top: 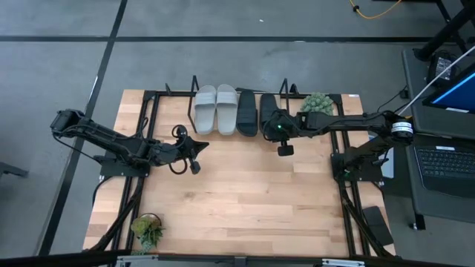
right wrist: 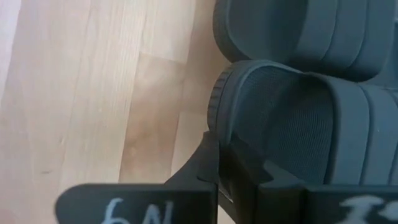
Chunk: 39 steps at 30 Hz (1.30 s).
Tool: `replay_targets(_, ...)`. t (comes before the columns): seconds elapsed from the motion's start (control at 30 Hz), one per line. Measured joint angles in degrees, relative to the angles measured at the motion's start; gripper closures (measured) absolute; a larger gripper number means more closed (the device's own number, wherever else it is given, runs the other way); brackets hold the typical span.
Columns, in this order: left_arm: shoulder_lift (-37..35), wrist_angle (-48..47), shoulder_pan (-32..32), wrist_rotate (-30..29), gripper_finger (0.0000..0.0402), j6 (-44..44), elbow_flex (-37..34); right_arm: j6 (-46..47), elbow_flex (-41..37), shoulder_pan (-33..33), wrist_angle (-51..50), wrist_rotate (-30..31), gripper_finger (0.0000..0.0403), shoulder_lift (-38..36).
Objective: Pick and place slides into the shelf
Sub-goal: Put the black slide on the shelf
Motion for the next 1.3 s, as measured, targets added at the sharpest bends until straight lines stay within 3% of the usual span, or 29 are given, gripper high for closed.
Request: replay_targets(1.3, 0.0, 0.0, 0.0, 0.0, 0.0398, 0.0, 0.0, -0.2, 0.0, -1.9, 1.5, -3.1, 0.0382, 5.0)
